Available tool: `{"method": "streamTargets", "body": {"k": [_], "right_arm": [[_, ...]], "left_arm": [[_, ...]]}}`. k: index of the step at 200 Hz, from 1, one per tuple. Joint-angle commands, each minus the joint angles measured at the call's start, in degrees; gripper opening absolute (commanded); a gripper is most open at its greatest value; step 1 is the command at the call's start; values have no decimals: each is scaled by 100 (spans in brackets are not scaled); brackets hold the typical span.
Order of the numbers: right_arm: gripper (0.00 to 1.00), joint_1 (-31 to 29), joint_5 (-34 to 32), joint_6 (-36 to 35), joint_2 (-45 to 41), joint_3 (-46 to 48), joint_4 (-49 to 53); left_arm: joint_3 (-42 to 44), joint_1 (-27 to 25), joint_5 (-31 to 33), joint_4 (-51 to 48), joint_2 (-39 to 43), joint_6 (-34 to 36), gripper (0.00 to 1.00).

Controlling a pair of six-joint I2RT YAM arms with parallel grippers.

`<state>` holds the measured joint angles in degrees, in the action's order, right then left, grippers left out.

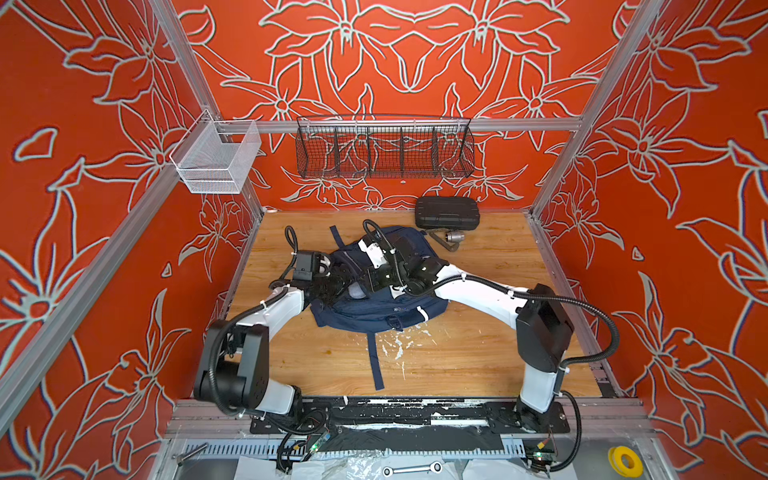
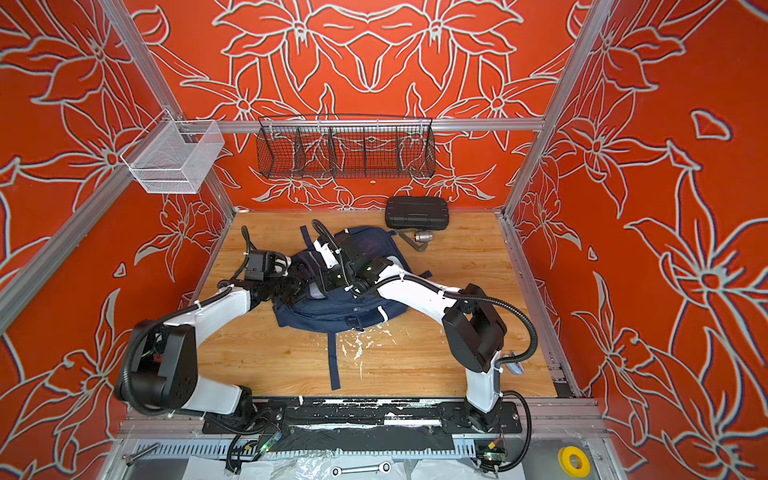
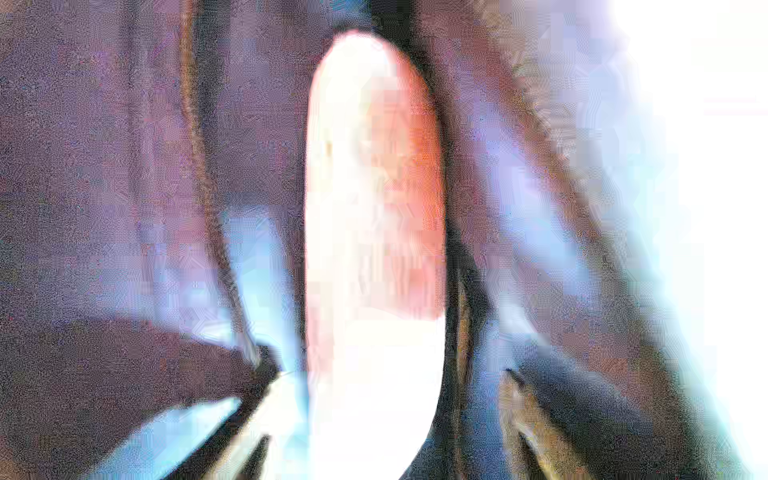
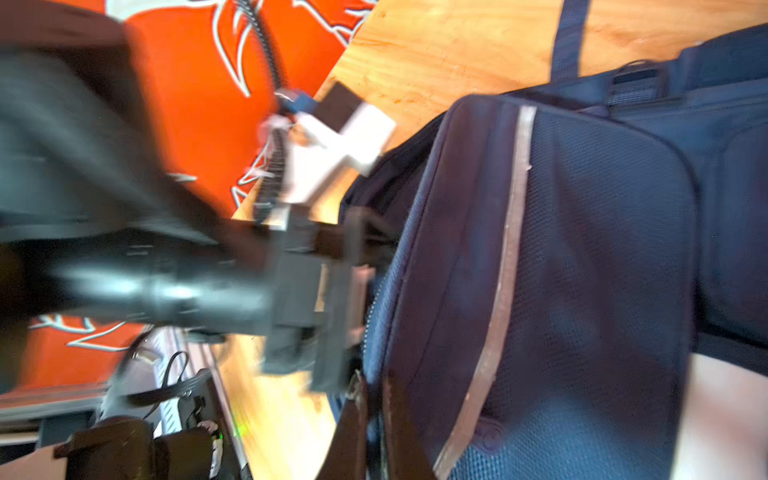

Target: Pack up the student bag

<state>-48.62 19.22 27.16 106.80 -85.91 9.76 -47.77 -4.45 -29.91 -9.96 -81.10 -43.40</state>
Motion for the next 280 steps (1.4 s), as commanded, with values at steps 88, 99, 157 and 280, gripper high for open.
{"method": "streamTargets", "body": {"k": [88, 99, 157, 280], "right_arm": [[65, -24, -982, -296, -158, -124, 1004], [75, 13, -1219, -388, -337, -67, 1307], [89, 1352, -2430, 1471, -1697, 1287, 3238], [95, 6010, -2531, 3115, -4317, 4702, 3782]], "left_arm": [[-442, -250, 2246, -2238, 2407, 1966, 97], [-595, -262, 2358, -2265, 2413, 2122, 97], [-1351, -315, 2121, -2077, 1909, 2524, 97], [-1725, -417, 1730, -2051, 1501, 2894, 97]]}}
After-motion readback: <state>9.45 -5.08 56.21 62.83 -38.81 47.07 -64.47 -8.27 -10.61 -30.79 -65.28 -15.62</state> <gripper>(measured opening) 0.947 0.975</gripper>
